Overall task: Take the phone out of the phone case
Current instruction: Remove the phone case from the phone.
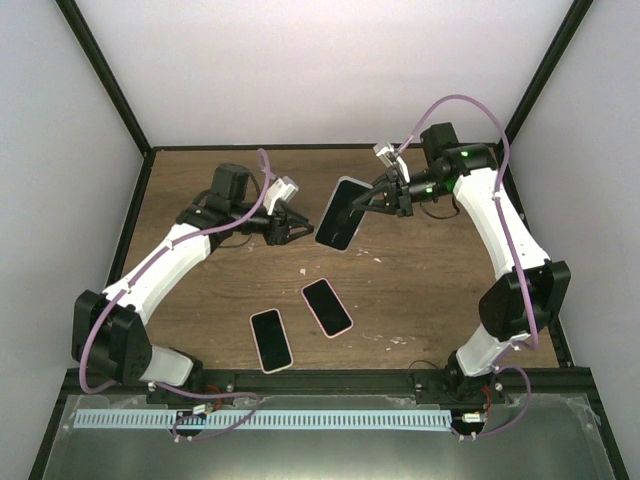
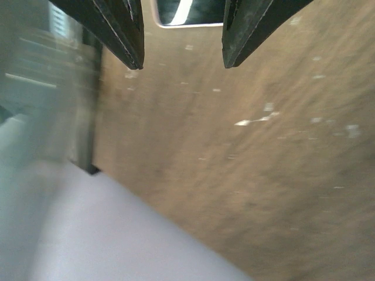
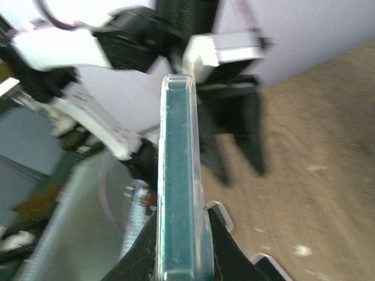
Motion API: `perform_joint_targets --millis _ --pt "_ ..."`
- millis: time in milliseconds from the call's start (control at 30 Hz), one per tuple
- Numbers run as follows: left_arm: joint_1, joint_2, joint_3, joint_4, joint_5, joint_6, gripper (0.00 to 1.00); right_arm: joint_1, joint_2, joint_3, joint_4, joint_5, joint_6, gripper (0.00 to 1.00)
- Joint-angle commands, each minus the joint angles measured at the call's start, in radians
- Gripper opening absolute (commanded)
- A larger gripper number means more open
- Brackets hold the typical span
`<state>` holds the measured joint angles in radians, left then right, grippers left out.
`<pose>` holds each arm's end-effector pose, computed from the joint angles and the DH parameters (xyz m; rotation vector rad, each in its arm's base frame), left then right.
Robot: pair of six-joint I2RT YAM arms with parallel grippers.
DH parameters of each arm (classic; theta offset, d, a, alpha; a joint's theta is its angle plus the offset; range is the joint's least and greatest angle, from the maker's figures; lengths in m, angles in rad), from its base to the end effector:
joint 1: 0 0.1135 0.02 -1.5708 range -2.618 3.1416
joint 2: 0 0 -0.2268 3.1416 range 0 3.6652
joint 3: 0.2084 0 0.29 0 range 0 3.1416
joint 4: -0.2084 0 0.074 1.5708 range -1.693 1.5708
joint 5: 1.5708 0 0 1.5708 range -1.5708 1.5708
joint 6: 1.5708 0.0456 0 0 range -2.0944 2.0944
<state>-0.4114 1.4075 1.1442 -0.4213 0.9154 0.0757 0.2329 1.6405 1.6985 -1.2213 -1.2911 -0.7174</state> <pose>0.3078 -0.1737 0.2570 1.0006 1.9543 -1.2079 0.3303 0.1234 0.3366 -1.2383 1.7001 1.4166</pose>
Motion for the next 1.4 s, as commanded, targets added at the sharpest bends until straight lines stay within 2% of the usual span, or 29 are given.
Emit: perform_joint_targets --millis 0,133,200,300,433,533,633,767,933,1167,1367 --pt "0.019 0.05 0.031 0.029 -0.222 0.015 0.39 0.062 -0.083 0.016 -0.107 -0.297 0.038 0.01" --pt "0.019 0.045 0.037 0.014 -0.247 0.036 0.4 0.047 -0.073 0.029 -0.09 -0.305 0.057 0.01" --pt "0.035 0.032 0.032 -0.002 -0.239 0.054 0.44 0.035 -0.061 0.044 -0.073 -0.279 0.071 0.01" --pt "0.112 -0.028 -0.003 0.021 -0.02 0.068 0.53 0.01 -0.065 0.032 0.032 -0.211 0.153 0.01" --pt "0.129 -0.129 -0.03 -0.006 0.136 0.128 0.6 -0.003 -0.122 -0.038 0.243 -0.146 0.295 0.01" --pt "0.101 -0.151 -0.007 -0.075 0.2 0.132 0.6 -0.003 -0.15 -0.087 0.338 -0.147 0.371 0.01" --pt "0.062 -0.165 -0.001 -0.074 0.193 0.1 0.6 -0.001 -0.155 -0.103 0.366 -0.131 0.408 0.01" --pt "0.015 -0.177 -0.017 0.013 0.15 0.007 0.59 0.002 -0.174 -0.133 0.41 -0.121 0.443 0.01" --pt "-0.001 -0.148 -0.007 0.096 0.179 -0.089 0.56 0.023 -0.177 -0.142 0.365 -0.125 0.402 0.01" --pt "-0.004 -0.123 0.01 0.044 0.188 -0.042 0.42 0.024 -0.185 -0.141 0.39 -0.13 0.422 0.01" --pt "-0.001 -0.116 -0.015 -0.031 0.072 0.051 0.34 0.029 -0.181 -0.123 0.337 -0.245 0.371 0.01"
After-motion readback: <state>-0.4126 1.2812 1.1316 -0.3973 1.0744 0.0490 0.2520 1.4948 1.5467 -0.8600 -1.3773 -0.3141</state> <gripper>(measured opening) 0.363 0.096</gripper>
